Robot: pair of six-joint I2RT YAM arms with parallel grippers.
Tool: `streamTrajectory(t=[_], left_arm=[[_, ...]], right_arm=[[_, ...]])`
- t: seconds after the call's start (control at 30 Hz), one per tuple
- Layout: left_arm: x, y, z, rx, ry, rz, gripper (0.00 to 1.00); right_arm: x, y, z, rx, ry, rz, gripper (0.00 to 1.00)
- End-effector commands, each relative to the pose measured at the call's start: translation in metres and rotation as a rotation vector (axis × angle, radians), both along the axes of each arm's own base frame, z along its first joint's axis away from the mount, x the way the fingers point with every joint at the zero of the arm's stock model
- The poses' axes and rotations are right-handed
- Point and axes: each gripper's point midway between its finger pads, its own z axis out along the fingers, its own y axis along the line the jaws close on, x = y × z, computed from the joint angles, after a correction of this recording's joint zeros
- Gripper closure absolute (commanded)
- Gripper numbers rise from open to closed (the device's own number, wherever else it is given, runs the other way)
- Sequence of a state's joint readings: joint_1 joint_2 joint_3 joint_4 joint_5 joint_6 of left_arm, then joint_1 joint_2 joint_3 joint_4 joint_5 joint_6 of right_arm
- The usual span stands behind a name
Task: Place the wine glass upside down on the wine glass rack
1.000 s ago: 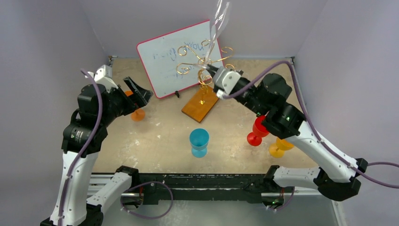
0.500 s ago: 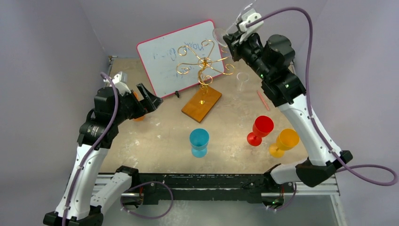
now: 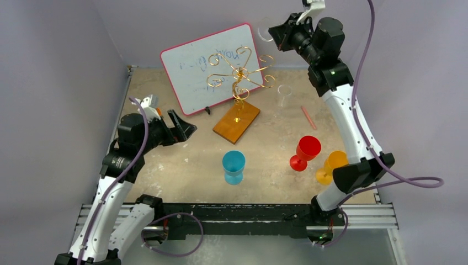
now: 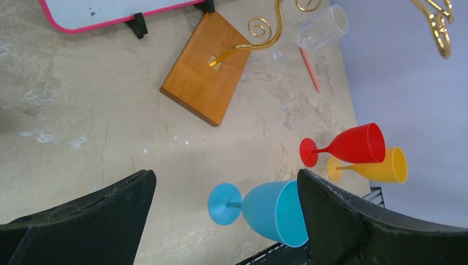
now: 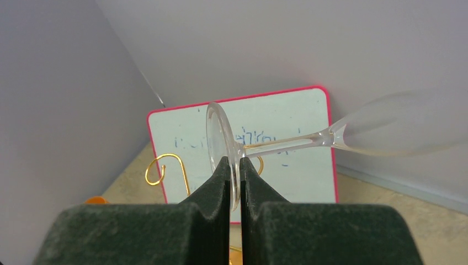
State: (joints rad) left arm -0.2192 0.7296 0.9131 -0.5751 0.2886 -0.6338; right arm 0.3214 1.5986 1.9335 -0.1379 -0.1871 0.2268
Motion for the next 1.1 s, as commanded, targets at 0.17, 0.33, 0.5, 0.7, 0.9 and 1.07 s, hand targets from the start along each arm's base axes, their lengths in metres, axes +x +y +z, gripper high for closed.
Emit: streamTrajectory(t=[0.17, 0.33, 0.5, 0.7, 0.9, 1.07], left_arm=[[0.000, -0.017, -0.006, -0.011, -0.124, -0.127, 0.00], [0.004, -0.015, -0.012, -0.002, -0.116, -0.116, 0.00], [0.008, -0.008, -0.016, 0.015, -0.105, -0.065, 0.00], [0.007, -0.011, -0.018, 0.007, -0.101, -0.082, 0.00], [0.006, -0.011, -0.015, 0.000, -0.112, -0.083, 0.00], [0.006, -0.011, -0.015, 0.002, -0.113, -0.078, 0.00]], right_arm=[[0.013, -0.009, 0.024, 0.349, 0.049, 0.051, 1.00], [0.023, -0.008, 0.005, 0.404, 0.119, 0.044, 1.00], [0.025, -0.003, -0.009, 0.452, 0.189, 0.056, 1.00], [0.019, 0.006, -0.020, 0.463, 0.199, 0.123, 1.00], [0.019, 0.019, -0.033, 0.477, 0.251, 0.189, 1.00], [0.017, 0.020, -0.038, 0.481, 0.268, 0.198, 1.00]])
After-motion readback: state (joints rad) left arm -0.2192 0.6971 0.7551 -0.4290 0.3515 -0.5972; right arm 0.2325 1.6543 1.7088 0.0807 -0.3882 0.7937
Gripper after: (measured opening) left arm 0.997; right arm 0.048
